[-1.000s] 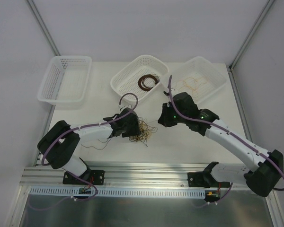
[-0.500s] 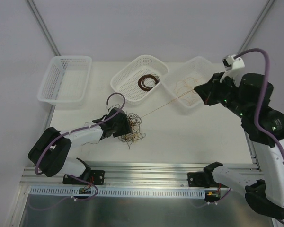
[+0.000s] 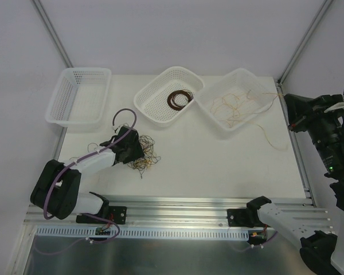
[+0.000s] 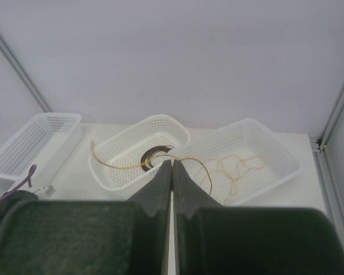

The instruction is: Untangle the cables

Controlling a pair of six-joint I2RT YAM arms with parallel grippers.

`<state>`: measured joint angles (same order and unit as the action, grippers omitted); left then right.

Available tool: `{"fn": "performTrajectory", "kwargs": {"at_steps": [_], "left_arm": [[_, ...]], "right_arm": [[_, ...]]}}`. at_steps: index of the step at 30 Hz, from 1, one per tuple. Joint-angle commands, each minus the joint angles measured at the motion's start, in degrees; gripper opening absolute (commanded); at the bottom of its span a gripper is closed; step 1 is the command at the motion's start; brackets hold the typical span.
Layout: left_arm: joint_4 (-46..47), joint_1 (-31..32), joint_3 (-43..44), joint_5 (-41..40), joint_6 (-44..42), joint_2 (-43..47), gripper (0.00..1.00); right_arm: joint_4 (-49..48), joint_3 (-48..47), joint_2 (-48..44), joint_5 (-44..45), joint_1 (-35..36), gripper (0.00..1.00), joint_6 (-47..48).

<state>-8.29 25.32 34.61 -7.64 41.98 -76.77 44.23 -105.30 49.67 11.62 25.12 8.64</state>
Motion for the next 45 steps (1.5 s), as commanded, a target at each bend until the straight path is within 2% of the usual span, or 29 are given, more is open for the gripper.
{"fn": "performTrajectory", "kwargs": {"at_steps": [1,6,14,18,19,22,26,31,35,40,45], "left_arm": [[-6.56,-3.96,1.25,-2.47,-3.91,1.8,0.54],[-7.26,-5.63,2.83,0.07,-5.76,4.26,0.58],[-8.31,-5.63,2.74,12.28,-8.05,12.86,0.7],[-11.56,-5.63,2.65,15.63,-9.98,19.45,0.77],[-13.13,-5.63,2.74,16.33,-10.68,20.42,0.83],[-14.99,-5.63,2.57,18.18,-11.39,24.2,0.93],[-17.1,-5.63,2.74,19.85,-11.92,28.51,0.99],[-19.56,-5.63,3.18,20.03,-12.09,33.0,0.99],[-20.71,-5.63,2.75,19.51,-11.83,35.9,0.99],[-21.94,-5.63,1.78,18.8,-11.04,36.69,0.99],[-22.29,-5.63,1.51,18.63,-10.25,37.13,0.99]], "right_arm": [[-4.94,0.0,-1.41,5.88,-0.34,0.01,2.78],[-3.45,2.89,-0.63,4.56,-0.34,0.01,2.61],[-8.36,8.18,3.66,5.0,-0.6,0.01,3.4],[-11.0,6.25,8.15,3.85,-1.3,0.01,3.13],[-11.61,5.55,9.03,3.85,-1.57,0.01,3.22],[-14.6,3.0,13.25,2.98,-2.88,0.01,3.75],[-18.03,-1.48,19.93,1.31,-5.34,0.01,3.75],[-20.14,-7.37,28.09,-1.5,-9.2,0.01,2.7],[-21.28,-8.96,31.18,-4.14,-11.67,0.01,1.03],[-26.38,-1.6,33.03,-6.51,-16.23,0.01,-2.04],[-29.9,3.16,39.87,-10.12,-20.29,0.01,-6.7]]}}
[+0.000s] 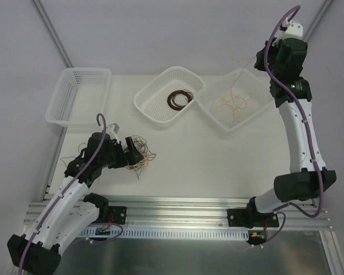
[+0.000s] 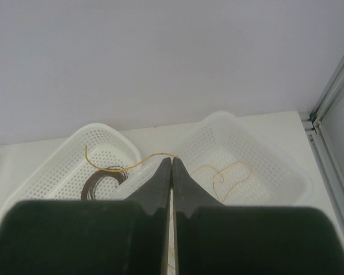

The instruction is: Untangle the cables

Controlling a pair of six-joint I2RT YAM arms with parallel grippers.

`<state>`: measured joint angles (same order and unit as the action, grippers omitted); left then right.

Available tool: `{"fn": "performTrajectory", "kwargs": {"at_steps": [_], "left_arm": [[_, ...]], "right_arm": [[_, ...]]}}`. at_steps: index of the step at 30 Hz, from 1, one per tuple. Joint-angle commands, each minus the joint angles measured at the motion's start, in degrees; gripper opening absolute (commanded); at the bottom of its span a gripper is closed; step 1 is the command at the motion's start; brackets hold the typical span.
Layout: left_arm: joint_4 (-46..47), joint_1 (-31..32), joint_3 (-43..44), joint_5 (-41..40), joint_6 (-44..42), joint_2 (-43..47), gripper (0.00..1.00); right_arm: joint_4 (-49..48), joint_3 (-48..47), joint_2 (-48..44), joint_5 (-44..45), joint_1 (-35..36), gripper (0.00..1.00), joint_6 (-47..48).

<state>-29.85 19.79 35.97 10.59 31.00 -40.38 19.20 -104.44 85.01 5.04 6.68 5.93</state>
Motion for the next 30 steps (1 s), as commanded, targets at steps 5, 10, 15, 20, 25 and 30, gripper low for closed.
{"fn": "performTrajectory", "kwargs": {"at_steps": [5,10,15,20,25,30], "left_arm": [[-0.83,-0.1,0.24,0.05,1.43,0.57,0.99],[-0.83,-0.1,0.51,-0.74,1.95,-0.05,0.99],[-0.83,-0.1,1.04,-2.5,2.57,-2.68,0.99],[-0.83,-0.1,2.7,-4.78,2.31,-7.5,0.99],[-0.83,-0.1,4.64,-8.04,1.43,-13.48,0.95],[1.97,-0.1,5.43,-10.24,1.17,-20.17,0.88]], "right_arm": [[-4.88,7.14,10.78,-2.67,-3.07,0.08,-7.86],[-1.19,9.08,11.67,-2.49,-3.43,0.67,-9.89],[3.82,10.4,6.49,-2.84,-2.11,0.91,-9.54],[5.94,18.1,-1.24,-4.51,1.66,0.98,-10.24],[6.29,28.22,-9.84,-8.11,9.82,0.99,-11.46],[4.01,42.09,-16.36,-10.22,19.66,0.98,-14.28]]}}
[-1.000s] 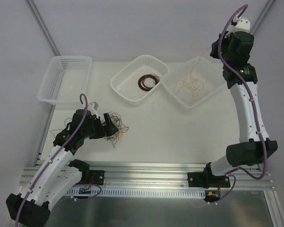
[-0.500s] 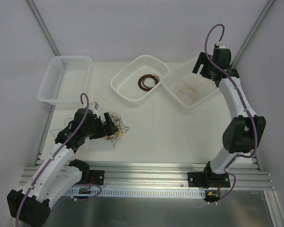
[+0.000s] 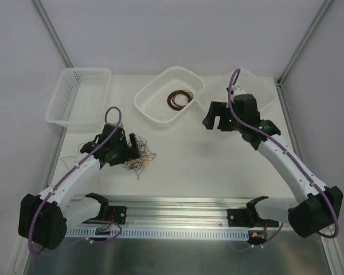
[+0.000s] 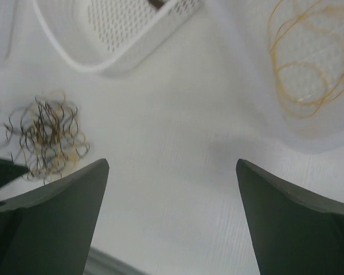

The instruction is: Untangle the cables

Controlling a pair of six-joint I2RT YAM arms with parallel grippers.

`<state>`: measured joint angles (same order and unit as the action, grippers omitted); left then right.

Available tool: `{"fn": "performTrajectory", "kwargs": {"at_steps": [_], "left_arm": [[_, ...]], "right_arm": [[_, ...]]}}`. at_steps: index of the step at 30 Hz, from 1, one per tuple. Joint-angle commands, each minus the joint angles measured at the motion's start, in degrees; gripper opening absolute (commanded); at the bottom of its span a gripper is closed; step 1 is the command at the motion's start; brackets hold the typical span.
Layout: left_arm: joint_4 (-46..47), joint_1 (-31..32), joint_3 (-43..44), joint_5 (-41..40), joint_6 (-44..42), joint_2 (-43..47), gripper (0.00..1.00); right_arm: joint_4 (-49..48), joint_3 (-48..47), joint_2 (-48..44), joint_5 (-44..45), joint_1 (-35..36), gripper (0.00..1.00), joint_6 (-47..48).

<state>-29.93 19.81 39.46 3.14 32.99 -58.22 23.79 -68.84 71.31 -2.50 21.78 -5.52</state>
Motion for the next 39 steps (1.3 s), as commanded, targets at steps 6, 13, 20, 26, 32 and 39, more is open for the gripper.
{"fn": "performTrajectory", "kwargs": {"at_steps": [6,13,20,26,32,39], "left_arm": [[8.39,0.05,1.41,1.52,-1.53,-11.29,0.76],[13.4,3.03,1.41,5.3,-0.21,-19.21,0.5],[17.62,8.39,2.11,10.13,5.93,-20.1,0.03],[19.56,12.17,2.73,11.01,9.54,-17.99,0.0],[20.35,13.32,1.94,11.1,10.95,-16.58,0.0],[21.23,13.76,0.09,11.19,11.83,-15.7,0.0]], "right_arm": [[-4.37,14.25,-5.13,-1.55,14.32,0.98,-5.99],[-9.62,18.03,-4.78,-1.36,20.49,0.98,-8.45],[-17.19,23.22,-3.02,-5.32,22.69,0.97,-14.6],[-22.73,23.66,2.06,-8.04,24.54,0.94,-18.21],[-25.81,21.73,7.79,-9.98,25.15,0.74,-19.26],[-29.84,19.89,14.81,-13.57,26.2,0.59,-21.2]]}}
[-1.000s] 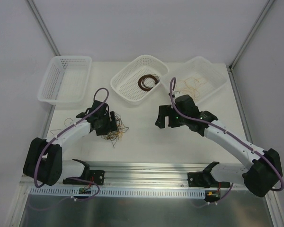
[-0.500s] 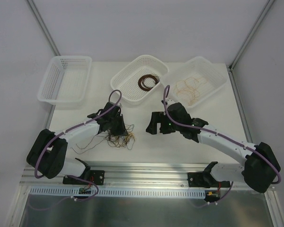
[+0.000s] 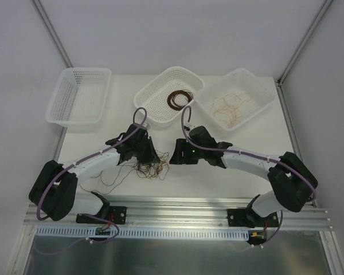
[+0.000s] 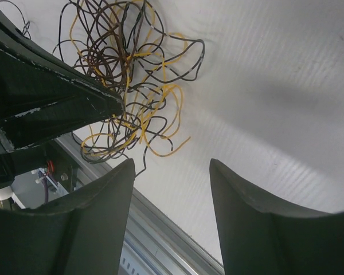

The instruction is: Untangle the cables

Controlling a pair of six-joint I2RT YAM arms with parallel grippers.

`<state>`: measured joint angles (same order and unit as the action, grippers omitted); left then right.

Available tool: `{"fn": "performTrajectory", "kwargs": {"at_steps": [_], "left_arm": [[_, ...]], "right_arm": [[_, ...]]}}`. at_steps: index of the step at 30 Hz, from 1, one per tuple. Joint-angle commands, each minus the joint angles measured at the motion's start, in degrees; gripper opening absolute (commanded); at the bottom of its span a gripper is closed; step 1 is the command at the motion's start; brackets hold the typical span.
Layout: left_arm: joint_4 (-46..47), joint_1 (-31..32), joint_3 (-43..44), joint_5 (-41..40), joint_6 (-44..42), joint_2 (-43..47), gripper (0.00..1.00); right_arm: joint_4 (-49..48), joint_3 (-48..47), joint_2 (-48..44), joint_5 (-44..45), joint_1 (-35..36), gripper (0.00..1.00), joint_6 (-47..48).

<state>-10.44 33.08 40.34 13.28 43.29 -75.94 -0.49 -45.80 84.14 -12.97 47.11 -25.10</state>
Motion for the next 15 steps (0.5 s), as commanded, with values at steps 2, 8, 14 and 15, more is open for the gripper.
{"fn": "performTrajectory", "kwargs": {"at_steps": [2,8,14,15], "left_arm": [[1.74,0.49,-1.05,1.05,1.54,2.2,0.0],[1.82,0.58,-1.31,0.96,1.71,2.2,0.0],[1.74,0.67,-1.75,0.96,1.71,3.34,0.0],[1.82,0.67,-1.75,0.87,1.71,3.34,0.0]], "right_arm": [[-6.8,-3.76,3.31,-4.16,1.4,0.57,-1.44],[-8.21,-5.0,6.65,-6.01,2.72,0.47,0.4],[-8.3,-5.53,8.93,-5.92,2.98,0.38,1.81],[-8.21,-5.61,9.29,-5.92,2.99,0.36,1.99]]}}
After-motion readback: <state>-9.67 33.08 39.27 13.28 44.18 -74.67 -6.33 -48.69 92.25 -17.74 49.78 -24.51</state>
